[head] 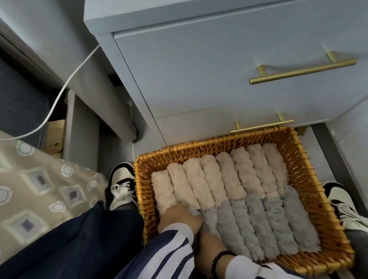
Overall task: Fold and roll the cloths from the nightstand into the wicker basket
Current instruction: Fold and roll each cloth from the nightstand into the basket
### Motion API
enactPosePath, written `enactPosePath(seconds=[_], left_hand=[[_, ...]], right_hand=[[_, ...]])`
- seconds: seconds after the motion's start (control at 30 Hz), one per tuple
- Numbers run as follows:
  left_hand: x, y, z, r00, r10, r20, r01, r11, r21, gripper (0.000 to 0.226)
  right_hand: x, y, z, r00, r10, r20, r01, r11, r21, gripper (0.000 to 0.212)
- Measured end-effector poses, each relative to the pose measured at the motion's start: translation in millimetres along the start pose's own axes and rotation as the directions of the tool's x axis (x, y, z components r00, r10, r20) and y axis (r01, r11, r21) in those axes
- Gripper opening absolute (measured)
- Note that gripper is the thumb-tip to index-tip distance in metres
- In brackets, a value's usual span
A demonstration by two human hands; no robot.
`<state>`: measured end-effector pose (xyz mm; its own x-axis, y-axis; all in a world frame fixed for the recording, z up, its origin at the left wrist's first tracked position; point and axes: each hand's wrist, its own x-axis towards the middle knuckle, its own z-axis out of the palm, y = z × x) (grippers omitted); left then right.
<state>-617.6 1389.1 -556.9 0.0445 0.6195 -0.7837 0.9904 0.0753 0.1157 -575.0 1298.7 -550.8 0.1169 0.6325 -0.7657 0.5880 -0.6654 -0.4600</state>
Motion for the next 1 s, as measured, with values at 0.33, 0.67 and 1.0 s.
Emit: enactPosePath(seconds=[0.33, 0.67, 1.0], left_hand=[[32.1, 3.3, 16.5, 0.993, 0.074, -0.089, -0.071, 0.997, 0.037, 0.035], [47.9, 6.9, -16.6, 0.942, 0.031, 0.334, 0.004, 0.995, -0.104, 0.039], [61.2, 11.6, -66.9, 0.818, -0.047, 0.573, 0.184, 0.966, -0.183, 0.052]], right_hand=[[15.2, 6.2, 3.2, 0.994, 0.056, 0.098, -0.044, 0.991, -0.124, 0.039], [23.1, 13.6, -13.0, 0.854, -0.519, 0.018, 0.37, 0.583, -0.724, 0.067], [54.0, -7.2, -2.7, 0.701, -0.258, 0.665, 0.658, -0.125, -0.742, 0.047]])
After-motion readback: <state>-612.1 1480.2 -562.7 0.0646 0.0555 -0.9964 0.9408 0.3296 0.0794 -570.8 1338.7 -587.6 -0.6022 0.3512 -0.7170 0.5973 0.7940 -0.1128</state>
